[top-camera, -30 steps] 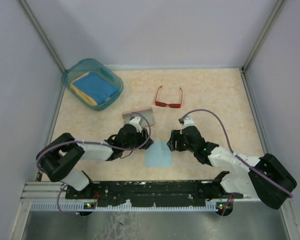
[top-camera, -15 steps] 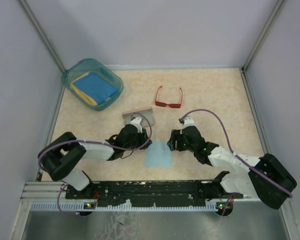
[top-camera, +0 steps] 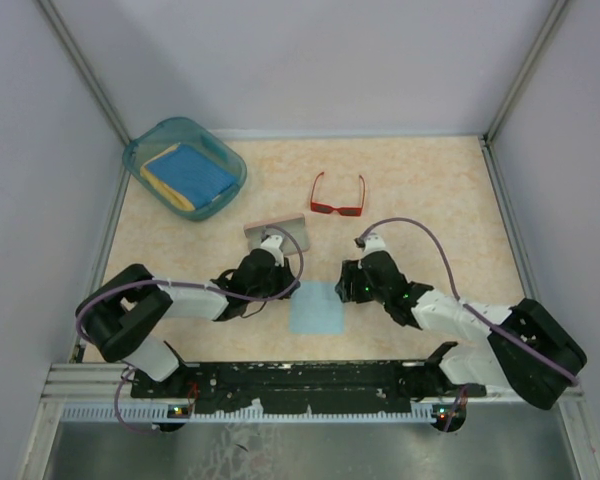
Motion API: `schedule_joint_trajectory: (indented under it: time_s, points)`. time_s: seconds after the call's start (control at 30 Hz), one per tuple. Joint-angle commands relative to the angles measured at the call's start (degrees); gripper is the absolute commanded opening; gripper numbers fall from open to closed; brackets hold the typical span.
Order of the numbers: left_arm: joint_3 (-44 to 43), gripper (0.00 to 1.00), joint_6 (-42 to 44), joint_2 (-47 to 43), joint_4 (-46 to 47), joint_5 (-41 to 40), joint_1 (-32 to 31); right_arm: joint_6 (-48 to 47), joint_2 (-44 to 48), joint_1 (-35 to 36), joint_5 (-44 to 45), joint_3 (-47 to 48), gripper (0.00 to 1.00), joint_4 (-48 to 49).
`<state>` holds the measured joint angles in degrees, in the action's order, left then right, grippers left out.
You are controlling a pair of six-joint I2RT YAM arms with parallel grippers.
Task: Organize the sunglasses
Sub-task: Fold the glasses cleaning cloth at the center of the board.
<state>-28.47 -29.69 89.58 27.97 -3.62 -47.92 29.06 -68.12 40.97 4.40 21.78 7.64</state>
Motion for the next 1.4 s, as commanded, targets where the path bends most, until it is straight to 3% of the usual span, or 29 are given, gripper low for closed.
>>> schedule_joint_trajectory:
  time_s: [0.0, 0.23, 0.9, 1.37]
  points:
    - [-0.68, 0.11, 0.82, -0.05, -1.6, -0.53, -0.5, -1.14, -1.45, -0.11, -0.05, 3.83, 0.54, 2.76]
    - [-0.97, 0.0, 0.95, -0.1, -2.01, -0.94, -0.45, -1.66, -4.48, -0.08, -0.15, 5.86, 0.53, 2.64]
    - [-0.64, 0.0, 0.7, -0.68, -2.04, -1.3, -0.45, -1.74, -11.85, -0.08, -3.92, 6.87, 0.46, 4.94]
    - [-0.54, 0.0, 0.69, -0.35, -1.6, -1.39, -0.44, -1.54, -13.42, -0.11, -1.98, 7.18, 0.34, 3.26]
